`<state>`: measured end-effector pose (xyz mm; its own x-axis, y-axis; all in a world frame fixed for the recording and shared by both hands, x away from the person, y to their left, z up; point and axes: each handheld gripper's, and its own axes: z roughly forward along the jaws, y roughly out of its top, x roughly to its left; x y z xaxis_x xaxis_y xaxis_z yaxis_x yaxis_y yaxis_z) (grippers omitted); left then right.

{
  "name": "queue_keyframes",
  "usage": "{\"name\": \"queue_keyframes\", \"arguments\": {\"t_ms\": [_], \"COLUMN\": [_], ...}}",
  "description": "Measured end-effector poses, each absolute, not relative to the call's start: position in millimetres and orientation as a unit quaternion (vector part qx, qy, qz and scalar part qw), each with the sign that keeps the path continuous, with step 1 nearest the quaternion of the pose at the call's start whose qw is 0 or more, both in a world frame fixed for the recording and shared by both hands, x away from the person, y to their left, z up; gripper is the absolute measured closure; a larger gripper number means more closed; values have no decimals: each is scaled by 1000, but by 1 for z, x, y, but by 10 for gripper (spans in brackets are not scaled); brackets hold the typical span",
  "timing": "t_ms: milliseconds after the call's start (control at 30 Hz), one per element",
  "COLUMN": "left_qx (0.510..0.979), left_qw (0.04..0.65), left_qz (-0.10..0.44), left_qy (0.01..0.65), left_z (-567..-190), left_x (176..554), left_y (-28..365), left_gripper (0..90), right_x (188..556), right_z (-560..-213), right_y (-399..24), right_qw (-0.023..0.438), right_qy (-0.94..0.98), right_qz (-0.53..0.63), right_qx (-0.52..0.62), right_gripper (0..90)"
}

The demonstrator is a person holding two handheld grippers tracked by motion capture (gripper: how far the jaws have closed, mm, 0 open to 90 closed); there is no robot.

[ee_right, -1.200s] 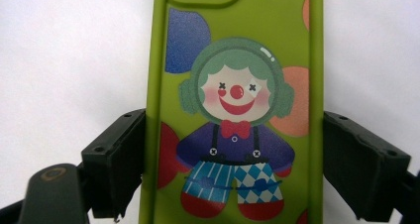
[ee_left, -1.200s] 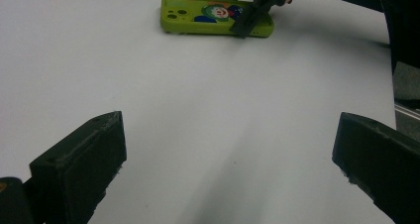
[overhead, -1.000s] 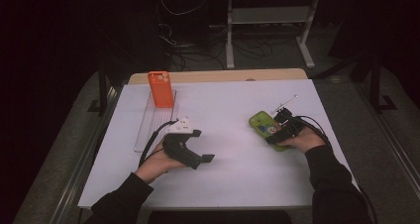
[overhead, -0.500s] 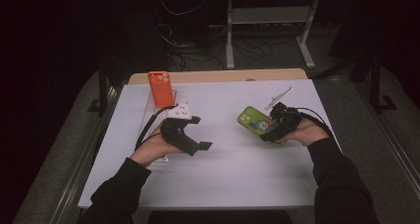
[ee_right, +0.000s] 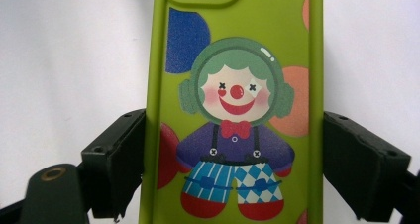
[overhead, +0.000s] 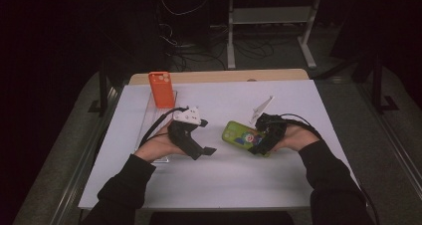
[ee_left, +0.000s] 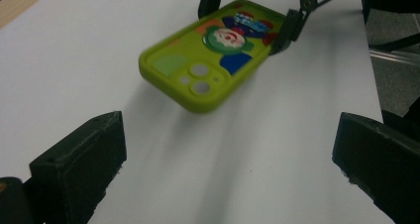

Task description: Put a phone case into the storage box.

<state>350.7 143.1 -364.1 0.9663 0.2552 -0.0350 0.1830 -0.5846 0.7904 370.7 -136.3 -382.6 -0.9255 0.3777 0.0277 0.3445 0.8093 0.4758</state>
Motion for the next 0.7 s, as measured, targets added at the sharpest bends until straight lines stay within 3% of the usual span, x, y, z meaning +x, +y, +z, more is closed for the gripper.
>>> {"name": "queue_keyframes", "arguments": {"t_ms": [700], "left_qx": [914], "left_qw": [401], "left_qz": [15], "left_qy": [56], "left_z": [-376], "left_x": [338], "left_y": [127], "left_gripper": [0], "right_x": [338], "right_z": [-383], "right_y": [-92], "right_qw": [23], "right_qy": [974], "right_qz": [210], "right_qx": [78], "right_gripper": [154]}}
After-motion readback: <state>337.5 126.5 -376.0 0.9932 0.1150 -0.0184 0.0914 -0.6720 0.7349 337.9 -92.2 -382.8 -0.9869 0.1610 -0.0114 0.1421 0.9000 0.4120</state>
